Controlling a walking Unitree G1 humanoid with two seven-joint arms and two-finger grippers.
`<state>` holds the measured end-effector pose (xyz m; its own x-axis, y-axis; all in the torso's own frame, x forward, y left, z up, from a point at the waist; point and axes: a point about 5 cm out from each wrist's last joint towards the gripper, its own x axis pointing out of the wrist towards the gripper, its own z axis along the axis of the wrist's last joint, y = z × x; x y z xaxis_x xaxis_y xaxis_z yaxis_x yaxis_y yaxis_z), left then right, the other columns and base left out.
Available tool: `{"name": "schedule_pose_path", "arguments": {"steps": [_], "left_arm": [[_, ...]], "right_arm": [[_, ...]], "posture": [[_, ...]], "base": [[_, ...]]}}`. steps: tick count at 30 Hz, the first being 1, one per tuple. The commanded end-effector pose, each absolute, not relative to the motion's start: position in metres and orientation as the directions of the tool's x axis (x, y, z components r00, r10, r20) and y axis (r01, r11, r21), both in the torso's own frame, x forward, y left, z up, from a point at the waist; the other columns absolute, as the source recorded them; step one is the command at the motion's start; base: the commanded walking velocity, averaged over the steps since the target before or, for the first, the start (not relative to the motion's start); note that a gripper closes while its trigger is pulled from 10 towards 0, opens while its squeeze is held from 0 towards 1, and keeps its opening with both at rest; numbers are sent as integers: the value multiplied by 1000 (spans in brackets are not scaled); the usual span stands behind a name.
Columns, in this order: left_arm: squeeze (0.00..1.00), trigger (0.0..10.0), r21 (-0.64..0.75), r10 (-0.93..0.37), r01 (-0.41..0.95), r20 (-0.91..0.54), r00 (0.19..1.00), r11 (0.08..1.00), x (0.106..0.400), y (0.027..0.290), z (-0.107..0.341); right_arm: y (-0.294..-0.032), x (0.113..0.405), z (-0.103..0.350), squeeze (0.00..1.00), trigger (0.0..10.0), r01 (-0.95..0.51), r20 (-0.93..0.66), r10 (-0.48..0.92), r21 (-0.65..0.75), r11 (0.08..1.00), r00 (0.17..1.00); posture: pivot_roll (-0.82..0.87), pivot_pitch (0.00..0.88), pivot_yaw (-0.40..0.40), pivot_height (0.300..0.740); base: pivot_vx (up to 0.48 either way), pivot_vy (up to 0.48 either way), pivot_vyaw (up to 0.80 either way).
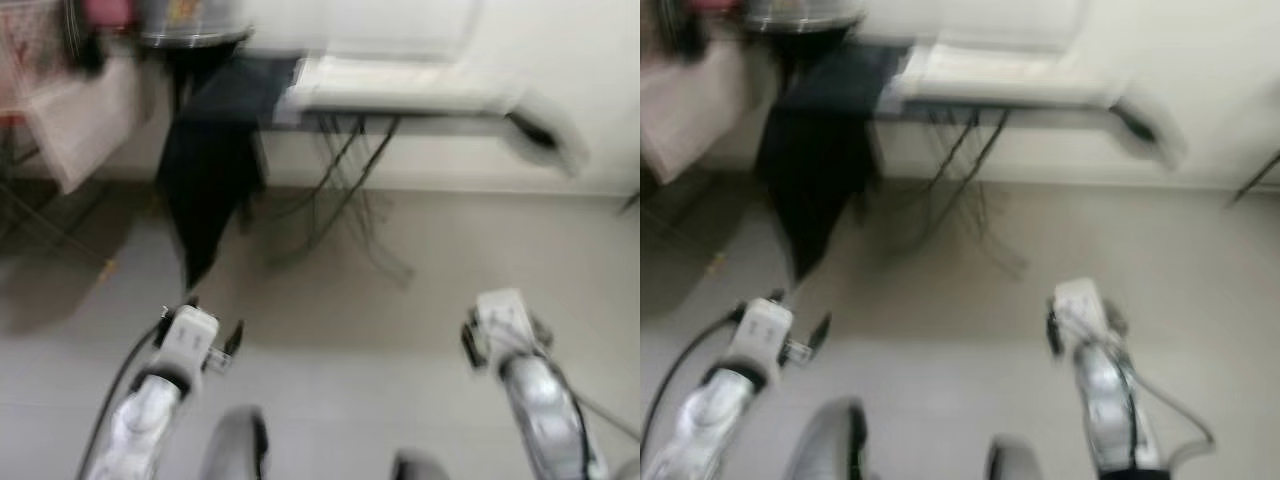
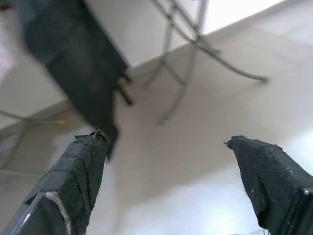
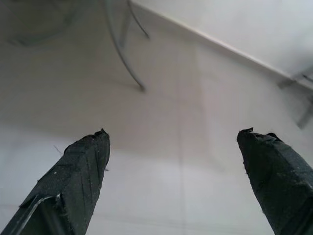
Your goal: Building children table
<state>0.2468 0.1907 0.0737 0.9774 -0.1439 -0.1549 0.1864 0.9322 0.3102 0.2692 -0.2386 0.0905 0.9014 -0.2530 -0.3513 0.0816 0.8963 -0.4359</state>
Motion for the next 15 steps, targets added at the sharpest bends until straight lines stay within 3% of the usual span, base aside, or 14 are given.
{"name": "schedule_pose_path", "arguments": {"steps": [1,15], "left_arm": [[0,10000,314,-153,196,-158,976,929,250,188,74],[0,10000,314,-159,205,-165,973,927,249,187,71]], "right_arm": [[-239,267,88,0,10000,80,-364,-257,-437,896,895],[-239,256,76,0,10000,37,-418,-249,-452,891,874]], "posture": [[-31,0,20,525],[-35,0,17,470]], "base": [[0,0,0],[0,0,0]]}}
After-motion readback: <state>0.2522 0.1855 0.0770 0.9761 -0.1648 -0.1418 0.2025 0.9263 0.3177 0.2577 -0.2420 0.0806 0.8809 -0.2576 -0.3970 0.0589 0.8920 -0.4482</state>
